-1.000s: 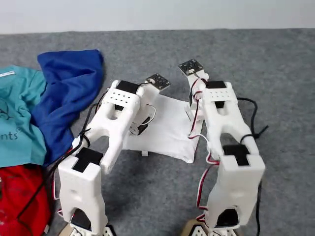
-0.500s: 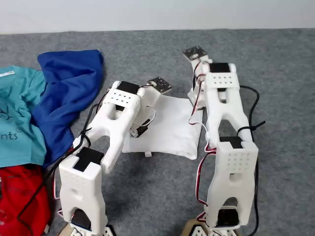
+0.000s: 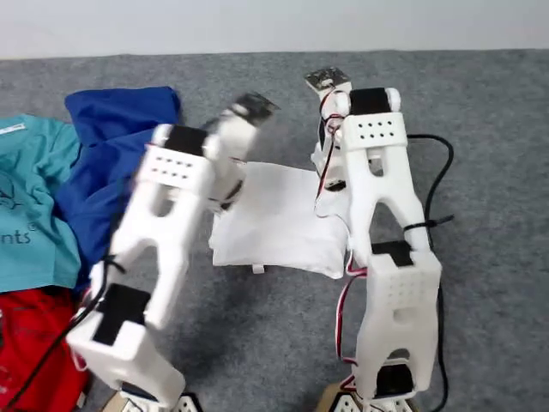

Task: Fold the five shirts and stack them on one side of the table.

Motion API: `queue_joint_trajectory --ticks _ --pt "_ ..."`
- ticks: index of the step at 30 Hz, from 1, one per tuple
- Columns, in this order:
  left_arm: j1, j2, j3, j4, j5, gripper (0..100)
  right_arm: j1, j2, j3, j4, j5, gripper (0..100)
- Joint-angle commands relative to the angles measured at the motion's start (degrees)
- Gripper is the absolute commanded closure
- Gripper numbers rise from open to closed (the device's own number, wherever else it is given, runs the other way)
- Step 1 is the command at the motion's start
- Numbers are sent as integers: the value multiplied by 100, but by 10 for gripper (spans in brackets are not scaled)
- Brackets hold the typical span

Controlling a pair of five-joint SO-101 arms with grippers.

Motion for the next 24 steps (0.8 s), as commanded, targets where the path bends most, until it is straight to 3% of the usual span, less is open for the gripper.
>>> queue_joint_trajectory --ticks 1,8,16,19,24 --pt "-633 -536 -198 44 343 988 -66 -1095 967 233 -387 990" --pt "-1644 -677 -198 44 510 988 -207 -1666 2321 189 -2154 990" --pt "-2013 -651 -198 -9 501 988 -242 -1692 3244 -1138 -2453 990" --pt "-2022 -642 -198 -9 492 988 -215 -1648 3420 -1385 -2980 990" --pt "-2101 -642 -189 -141 484 988 -418 -1648 4053 -1622 -3068 990"
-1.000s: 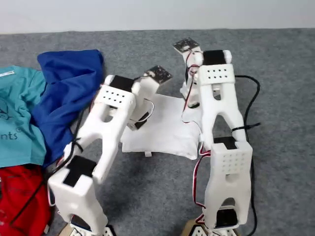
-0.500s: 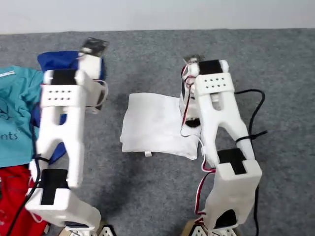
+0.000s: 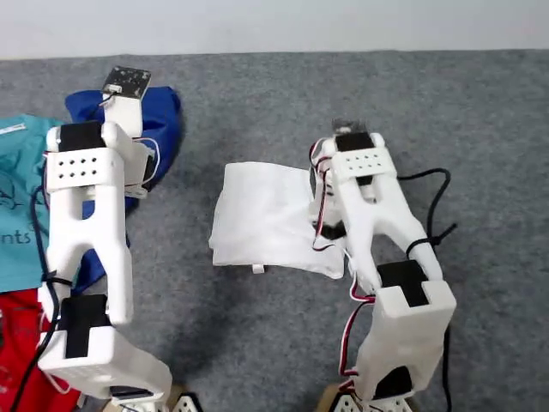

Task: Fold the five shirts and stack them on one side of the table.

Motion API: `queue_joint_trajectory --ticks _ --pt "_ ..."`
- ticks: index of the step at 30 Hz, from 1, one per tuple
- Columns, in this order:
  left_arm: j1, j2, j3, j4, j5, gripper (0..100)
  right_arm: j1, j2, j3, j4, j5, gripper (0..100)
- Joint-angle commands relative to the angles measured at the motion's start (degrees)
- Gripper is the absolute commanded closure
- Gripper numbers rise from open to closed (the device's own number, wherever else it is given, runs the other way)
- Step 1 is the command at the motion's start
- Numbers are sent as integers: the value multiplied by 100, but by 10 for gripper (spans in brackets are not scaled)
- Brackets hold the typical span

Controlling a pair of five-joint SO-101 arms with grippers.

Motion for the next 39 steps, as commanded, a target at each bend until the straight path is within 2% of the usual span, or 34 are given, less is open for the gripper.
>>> queue_joint_trajectory --ticks 1,7,13,18,26,33,39 --pt "-141 -281 -189 -220 18 988 -259 -347 273 -75 -132 990" --pt "-264 -273 -189 -343 18 988 -356 -409 677 -338 -422 990" --pt "-264 -273 -180 -343 -149 988 -347 -998 105 242 -422 990" --pt "-273 -281 22 -343 -193 988 -347 -1402 79 268 -404 990" --pt "-273 -281 119 -325 -202 988 -48 -927 -35 -84 -369 985" --pt "-273 -281 119 -343 -229 988 233 -277 -659 400 -229 765" --pt "-255 -281 127 -343 -229 988 119 145 -1029 321 0 748"
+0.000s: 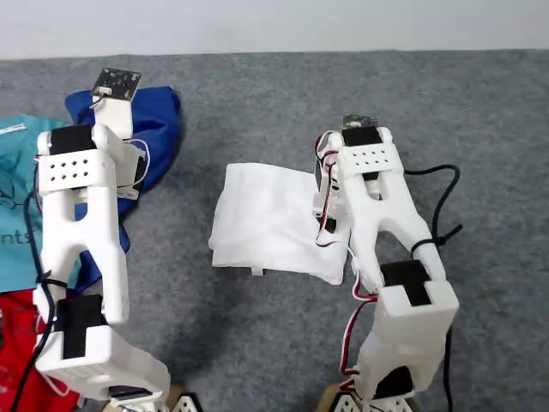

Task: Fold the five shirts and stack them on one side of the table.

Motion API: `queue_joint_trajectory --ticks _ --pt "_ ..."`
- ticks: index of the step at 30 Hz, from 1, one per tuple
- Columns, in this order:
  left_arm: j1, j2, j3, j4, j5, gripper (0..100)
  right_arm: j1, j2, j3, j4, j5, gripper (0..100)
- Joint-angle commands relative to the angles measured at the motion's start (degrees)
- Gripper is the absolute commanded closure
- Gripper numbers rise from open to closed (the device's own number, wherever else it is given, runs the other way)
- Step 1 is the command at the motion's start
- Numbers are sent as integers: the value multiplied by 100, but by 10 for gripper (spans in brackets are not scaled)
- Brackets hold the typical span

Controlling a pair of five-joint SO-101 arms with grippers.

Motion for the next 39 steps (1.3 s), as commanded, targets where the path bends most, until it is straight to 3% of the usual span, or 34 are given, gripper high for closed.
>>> queue_joint_trajectory --ticks 1,14,19,21,26,30,35,39 --pt "-26 -281 -22 -97 -44 988 -66 127 -431 -22 193 748" --pt "-9 -290 497 -510 -44 988 -207 1464 -1046 -593 211 758" --pt "-44 -334 532 -484 -44 988 110 1569 -1222 -541 316 998" --pt "-44 -334 532 -484 -44 988 303 1481 -1292 -523 510 961" --pt "-9 -334 532 -501 -44 988 593 1191 -1574 -576 1116 991" --pt "-18 -334 532 -475 -44 988 787 1121 -1978 -593 1996 990" --pt "-53 -334 532 -448 -44 988 1156 1376 -2426 -1226 4149 990" --pt "-53 -334 532 -334 -44 988 1235 1912 -2857 -1771 5345 990"
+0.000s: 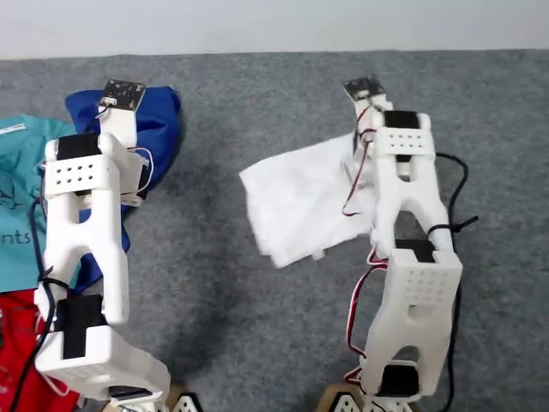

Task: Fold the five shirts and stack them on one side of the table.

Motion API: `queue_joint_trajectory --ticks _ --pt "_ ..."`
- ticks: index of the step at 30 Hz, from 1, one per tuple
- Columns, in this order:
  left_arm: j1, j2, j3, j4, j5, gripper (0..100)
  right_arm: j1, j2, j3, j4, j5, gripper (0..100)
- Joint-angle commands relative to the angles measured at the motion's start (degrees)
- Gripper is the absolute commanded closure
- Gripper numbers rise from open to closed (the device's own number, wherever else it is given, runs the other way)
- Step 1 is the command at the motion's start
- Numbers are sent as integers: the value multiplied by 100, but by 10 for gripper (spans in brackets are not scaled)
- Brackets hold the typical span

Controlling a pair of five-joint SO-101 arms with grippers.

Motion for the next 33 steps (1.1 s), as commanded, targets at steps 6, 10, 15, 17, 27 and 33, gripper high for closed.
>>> queue_joint_trajectory --ticks 6,10,15,17,27,33 --pt "-44 -334 -22 70 -44 988 -75 1059 -1679 -831 2198 990" --pt "-35 -334 -22 70 -44 988 -268 1640 -2637 -901 2338 986" --pt "-26 -334 -31 185 -44 988 -356 2044 -3780 -400 2022 826" --pt "-26 -334 -22 185 -44 988 -391 2123 -4141 -57 1635 806" --pt "-44 -334 -22 255 -9 988 -382 2105 -5767 1174 -290 807" --pt "-26 -343 -48 563 -9 988 -400 2070 -6541 2923 -1398 809"
